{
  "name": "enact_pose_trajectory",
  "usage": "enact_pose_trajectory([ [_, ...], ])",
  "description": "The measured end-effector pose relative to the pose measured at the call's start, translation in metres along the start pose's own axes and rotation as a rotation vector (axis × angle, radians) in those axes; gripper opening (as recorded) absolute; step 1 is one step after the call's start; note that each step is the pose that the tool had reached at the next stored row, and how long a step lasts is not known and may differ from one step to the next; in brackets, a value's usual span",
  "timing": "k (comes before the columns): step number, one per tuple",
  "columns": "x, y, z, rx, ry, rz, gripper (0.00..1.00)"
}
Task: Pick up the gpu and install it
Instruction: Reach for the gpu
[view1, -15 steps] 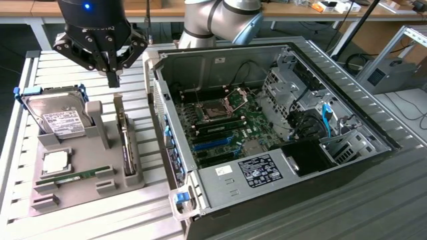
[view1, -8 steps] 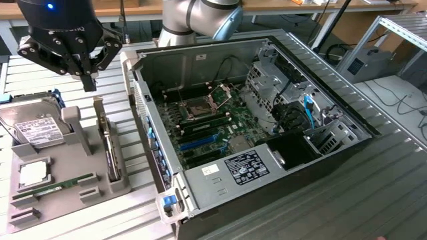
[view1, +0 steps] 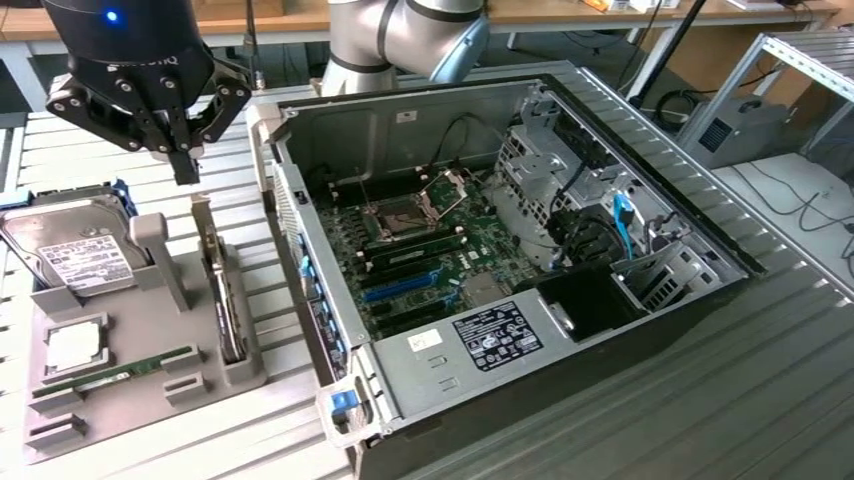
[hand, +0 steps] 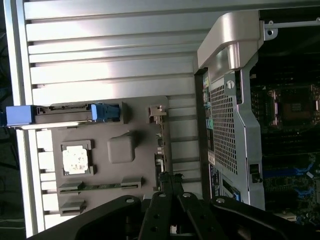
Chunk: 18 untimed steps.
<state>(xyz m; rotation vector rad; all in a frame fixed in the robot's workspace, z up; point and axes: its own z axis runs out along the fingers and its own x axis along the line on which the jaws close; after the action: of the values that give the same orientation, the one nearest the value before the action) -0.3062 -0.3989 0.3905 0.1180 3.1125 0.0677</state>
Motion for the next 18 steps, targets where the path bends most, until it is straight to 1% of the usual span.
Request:
enact_pose_trajectory([
  [18,0.0000,0.0000,0.0000,0.0001,0.0000,0.000,0.11],
])
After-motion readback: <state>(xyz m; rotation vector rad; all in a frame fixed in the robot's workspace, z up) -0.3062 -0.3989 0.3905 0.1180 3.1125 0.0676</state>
